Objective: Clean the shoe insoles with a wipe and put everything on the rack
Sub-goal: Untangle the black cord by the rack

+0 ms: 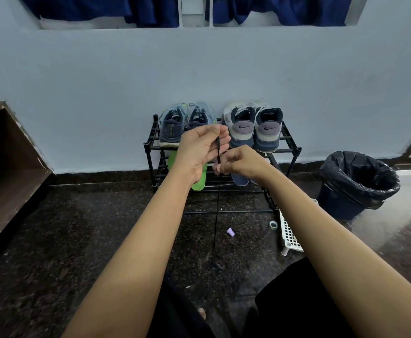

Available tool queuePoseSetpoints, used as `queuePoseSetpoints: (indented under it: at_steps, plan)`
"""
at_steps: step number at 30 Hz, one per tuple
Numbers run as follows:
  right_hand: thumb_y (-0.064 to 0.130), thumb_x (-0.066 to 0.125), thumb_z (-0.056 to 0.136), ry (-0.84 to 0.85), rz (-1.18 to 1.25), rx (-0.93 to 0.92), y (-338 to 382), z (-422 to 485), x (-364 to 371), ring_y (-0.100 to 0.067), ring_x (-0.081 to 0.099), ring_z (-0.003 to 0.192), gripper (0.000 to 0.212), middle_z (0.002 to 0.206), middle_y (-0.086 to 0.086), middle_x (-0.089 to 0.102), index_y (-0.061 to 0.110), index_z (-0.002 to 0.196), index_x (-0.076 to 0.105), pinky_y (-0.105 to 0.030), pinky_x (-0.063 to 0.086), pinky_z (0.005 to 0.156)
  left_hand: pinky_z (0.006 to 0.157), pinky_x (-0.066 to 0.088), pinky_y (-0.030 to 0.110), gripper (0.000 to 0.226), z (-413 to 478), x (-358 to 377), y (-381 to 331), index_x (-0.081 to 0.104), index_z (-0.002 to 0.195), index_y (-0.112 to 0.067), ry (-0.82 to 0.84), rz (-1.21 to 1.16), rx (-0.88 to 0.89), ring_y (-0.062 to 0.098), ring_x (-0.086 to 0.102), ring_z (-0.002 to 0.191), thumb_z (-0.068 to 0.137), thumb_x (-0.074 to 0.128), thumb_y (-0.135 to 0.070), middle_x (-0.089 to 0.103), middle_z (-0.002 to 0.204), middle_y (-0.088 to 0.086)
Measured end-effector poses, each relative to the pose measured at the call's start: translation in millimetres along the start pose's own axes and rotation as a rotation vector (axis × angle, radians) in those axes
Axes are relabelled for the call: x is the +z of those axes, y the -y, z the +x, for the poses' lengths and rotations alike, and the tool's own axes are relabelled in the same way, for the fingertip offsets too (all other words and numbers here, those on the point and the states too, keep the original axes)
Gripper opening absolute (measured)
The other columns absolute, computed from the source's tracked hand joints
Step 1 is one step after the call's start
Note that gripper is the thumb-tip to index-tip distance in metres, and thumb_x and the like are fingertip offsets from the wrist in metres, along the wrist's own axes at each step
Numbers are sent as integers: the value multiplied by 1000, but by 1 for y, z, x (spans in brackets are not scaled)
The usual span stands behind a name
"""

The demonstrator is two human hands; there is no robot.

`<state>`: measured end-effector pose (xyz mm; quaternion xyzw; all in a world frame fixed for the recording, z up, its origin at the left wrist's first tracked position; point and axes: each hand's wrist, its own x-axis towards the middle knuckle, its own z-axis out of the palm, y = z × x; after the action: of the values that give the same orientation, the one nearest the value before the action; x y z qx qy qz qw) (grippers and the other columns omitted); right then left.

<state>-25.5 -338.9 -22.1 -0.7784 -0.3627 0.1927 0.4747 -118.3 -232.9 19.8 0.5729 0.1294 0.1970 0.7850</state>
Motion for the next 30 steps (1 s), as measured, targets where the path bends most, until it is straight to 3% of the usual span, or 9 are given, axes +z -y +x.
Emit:
queuePoseSetpoints:
  at_steps: [5,9,12,14,16,19,22,26,30]
  plan:
    - [0,64,83,106,68,118,15,-13,-8,-5,58,69,17,91,-10,72,-14,92,65,-19,38,59,92,56,36,17,9,-7,4,69,91,-6,-51,104,91,22,68,98,98,55,-7,72,92,8]
    - [16,66,87,141,127,128,29,-26,-16,-5,60,73,19,90,-7,73,1,97,70,-19,44,69,87,57,29,17,11,-10,7,70,89,-8,-33,176,131,17,69,96,98,56,-8,72,91,4]
    - [9,60,90,98,328,80,42,-35,-17,-2,61,64,15,80,-6,72,-2,95,67,-15,43,63,77,57,25,21,13,-13,9,71,84,-13,-22,270,188,13,69,88,98,56,-8,73,86,1]
    - [10,59,89,58,427,49,49,-38,-17,-12,60,77,13,77,-4,72,0,93,68,-17,43,66,68,55,25,21,14,-14,11,71,83,-15,-4,332,213,11,68,77,98,57,-10,73,83,0]
    - [11,60,89,5,481,3,54,-39,-17,-21,53,81,12,75,-5,72,7,87,71,-17,47,65,69,53,33,23,14,-14,14,71,81,-18,3,356,207,16,65,74,98,58,-11,72,77,-1]
    - [9,58,90,-72,534,-63,60,-39,-17,-8,56,55,12,65,-3,69,4,88,69,-17,48,55,69,55,33,19,13,-12,15,68,83,-18,29,389,175,14,65,70,98,57,-13,70,71,-3]
    - [10,56,91,-125,600,-112,66,-36,-18,-6,54,50,14,66,-2,67,3,89,68,-20,50,55,77,59,38,20,9,-9,13,66,91,-19,101,377,140,13,70,74,101,51,-12,71,77,-2]
    - [13,55,92,-217,639,-158,71,-31,-22,-6,48,47,16,68,-1,68,6,87,68,-22,44,52,74,59,35,22,6,-6,14,65,95,-20,169,430,94,16,71,81,104,46,-20,71,87,3]
    - [12,54,93,-286,673,-141,70,-25,-26,-6,48,46,15,72,-2,70,4,89,67,-22,45,49,77,60,40,21,6,-7,12,65,95,-17,239,371,47,17,73,84,103,47,-22,72,91,3]
